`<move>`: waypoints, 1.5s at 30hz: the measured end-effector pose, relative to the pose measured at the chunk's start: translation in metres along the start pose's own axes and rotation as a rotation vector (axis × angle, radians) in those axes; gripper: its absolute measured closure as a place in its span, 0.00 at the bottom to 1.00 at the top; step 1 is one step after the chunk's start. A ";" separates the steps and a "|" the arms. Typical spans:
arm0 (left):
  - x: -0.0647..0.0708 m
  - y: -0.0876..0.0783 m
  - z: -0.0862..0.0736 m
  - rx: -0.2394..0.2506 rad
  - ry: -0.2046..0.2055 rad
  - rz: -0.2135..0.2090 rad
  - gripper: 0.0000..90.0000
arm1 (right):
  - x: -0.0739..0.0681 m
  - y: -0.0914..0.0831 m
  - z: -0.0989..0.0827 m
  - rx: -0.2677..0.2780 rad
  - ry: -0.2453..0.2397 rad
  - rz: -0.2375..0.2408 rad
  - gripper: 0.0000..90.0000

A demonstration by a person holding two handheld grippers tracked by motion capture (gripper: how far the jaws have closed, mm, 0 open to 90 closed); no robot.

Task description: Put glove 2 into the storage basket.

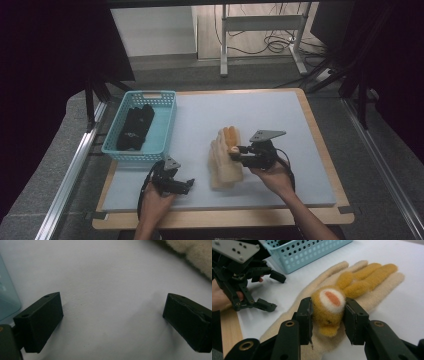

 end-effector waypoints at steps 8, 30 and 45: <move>0.000 0.000 0.000 -0.002 0.003 0.000 0.04 | -0.010 0.029 -0.014 -0.032 0.027 -0.011 0.67; 0.000 0.000 0.000 -0.002 0.001 -0.002 0.04 | 0.023 0.000 -0.037 -0.057 0.008 -0.101 0.72; 0.000 0.000 0.000 -0.002 0.000 -0.002 0.04 | 0.001 0.033 -0.070 -0.158 -0.042 -0.001 0.94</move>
Point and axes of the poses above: each handheld gripper's, and its own axes: y roughly forward along the jaws, z roughly out of its top, x roughly to its right, the point moved 8 cm from there along y, roughly forward along the jaws, and after that the axes turned 2 degrees about z, right-handed, at the moved point
